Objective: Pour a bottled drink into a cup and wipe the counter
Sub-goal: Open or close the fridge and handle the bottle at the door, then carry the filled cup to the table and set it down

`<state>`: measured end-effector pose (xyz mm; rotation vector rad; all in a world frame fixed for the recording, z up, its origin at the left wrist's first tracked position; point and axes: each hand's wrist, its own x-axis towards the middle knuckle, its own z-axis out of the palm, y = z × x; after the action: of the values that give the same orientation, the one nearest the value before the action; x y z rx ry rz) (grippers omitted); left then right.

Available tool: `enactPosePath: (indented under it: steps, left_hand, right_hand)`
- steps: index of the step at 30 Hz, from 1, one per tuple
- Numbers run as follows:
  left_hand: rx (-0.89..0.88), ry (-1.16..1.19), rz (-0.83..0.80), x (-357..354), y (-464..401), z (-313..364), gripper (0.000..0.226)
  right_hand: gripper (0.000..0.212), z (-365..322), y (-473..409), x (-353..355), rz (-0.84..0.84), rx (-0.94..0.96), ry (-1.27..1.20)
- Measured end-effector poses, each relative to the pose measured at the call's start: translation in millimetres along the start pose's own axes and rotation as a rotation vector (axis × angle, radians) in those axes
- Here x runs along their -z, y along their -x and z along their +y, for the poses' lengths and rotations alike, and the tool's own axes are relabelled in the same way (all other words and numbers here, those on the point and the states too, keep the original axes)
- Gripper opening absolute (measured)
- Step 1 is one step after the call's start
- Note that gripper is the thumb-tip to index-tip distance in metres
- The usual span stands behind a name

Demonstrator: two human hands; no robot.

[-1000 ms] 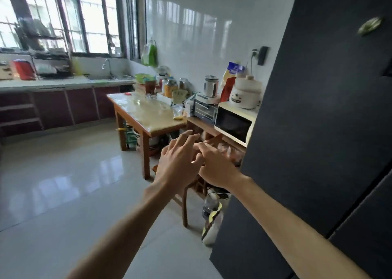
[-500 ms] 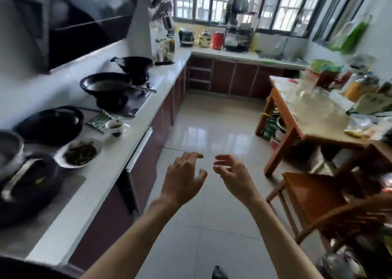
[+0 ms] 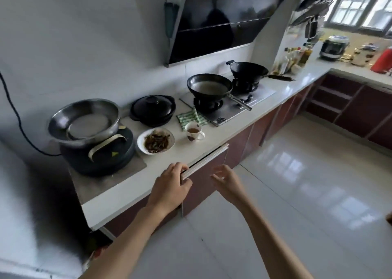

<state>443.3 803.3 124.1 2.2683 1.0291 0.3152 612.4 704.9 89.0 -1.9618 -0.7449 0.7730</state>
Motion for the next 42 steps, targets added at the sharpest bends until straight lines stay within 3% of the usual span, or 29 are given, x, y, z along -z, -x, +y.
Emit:
enactPosePath:
  steps: [4, 8, 14, 21, 31, 35, 42]
  left_hand:
    - [0.115, 0.027, 0.047, -8.4, -28.7, -10.4, 0.032]
    - [0.203, 0.049, 0.062, -21.0, -75.2, -32.1, 0.036]
    - [0.258, 0.086, 0.024, -47.6, -186.8, -60.0, 0.052]
    - [0.231, 0.048, -0.093, -58.4, -329.3, -58.0, 0.076]
    - [0.423, 0.033, -0.140, -90.7, -428.4, -77.3, 0.104]
    - [0.502, 0.100, -0.151, -105.2, -439.2, -92.4, 0.096]
    - [0.454, 0.153, -0.083, -110.2, -437.7, -95.5, 0.091]
  right_hand:
    - [0.065, -6.5, -48.3, -4.1, -0.123, -0.029, -0.003]
    - [0.047, -3.0, -111.7, -15.7, -0.191, -0.076, 0.025]
    - [0.054, -3.9, -210.5, -20.9, -0.205, -0.120, 0.116]
    - [0.073, -13.4, -317.3, 4.6, -0.159, -0.084, 0.304]
    - [0.116, -4.5, -446.3, -22.7, -0.386, 0.074, 0.518]
    - [0.116, 9.6, -468.3, -44.2, -0.507, 0.179, 0.562]
    - [0.094, 27.6, -482.7, -52.6, -0.462, 0.179, 0.473]
